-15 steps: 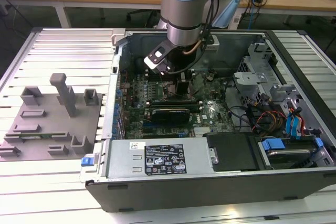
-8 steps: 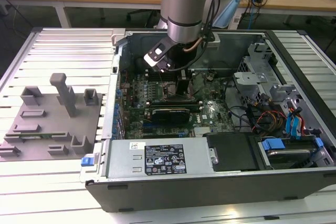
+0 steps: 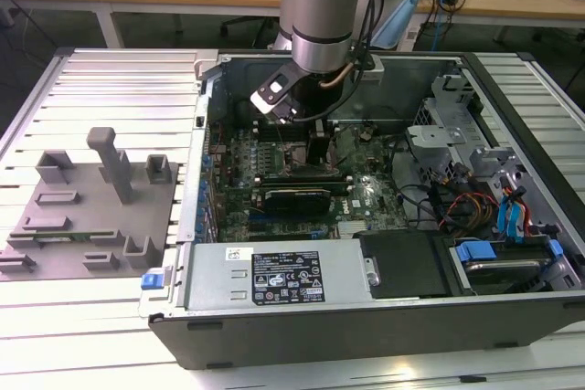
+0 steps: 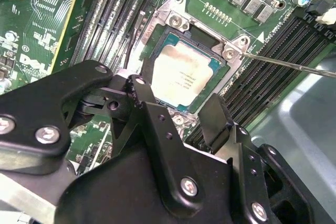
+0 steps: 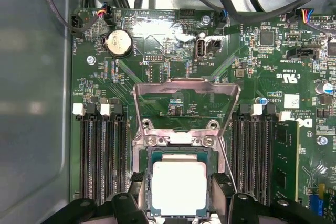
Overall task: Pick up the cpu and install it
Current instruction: 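Place the cpu into insertion slot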
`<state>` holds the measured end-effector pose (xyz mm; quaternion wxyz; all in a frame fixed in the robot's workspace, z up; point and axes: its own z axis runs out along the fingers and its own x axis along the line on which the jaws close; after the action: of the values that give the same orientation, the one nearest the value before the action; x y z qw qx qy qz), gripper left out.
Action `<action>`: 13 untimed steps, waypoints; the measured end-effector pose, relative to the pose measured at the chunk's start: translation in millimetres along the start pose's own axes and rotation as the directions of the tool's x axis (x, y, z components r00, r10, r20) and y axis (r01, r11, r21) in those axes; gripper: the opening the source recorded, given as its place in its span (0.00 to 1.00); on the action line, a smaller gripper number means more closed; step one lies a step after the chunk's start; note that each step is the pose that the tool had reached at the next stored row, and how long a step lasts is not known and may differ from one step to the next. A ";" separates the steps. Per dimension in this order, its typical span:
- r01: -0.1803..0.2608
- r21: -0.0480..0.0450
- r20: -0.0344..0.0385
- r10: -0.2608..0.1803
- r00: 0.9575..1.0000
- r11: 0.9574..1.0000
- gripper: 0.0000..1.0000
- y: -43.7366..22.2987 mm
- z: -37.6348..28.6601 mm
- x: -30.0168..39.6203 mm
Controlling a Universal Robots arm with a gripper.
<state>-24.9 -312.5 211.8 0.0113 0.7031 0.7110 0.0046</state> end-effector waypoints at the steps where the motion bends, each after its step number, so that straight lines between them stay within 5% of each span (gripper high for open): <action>1: 0.000 0.000 0.000 0.000 1.000 1.000 0.60 0.0 0.0 0.0; 2: 0.000 0.000 0.000 0.000 1.000 1.000 0.47 0.0 -0.1 0.0; 7: 0.000 0.000 0.000 0.000 1.000 1.000 0.17 0.0 -0.3 0.0; 13: 0.000 0.000 0.000 0.000 1.000 1.000 0.11 0.0 -0.5 0.0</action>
<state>-24.9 -312.5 212.2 0.0113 0.7031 0.7109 0.0046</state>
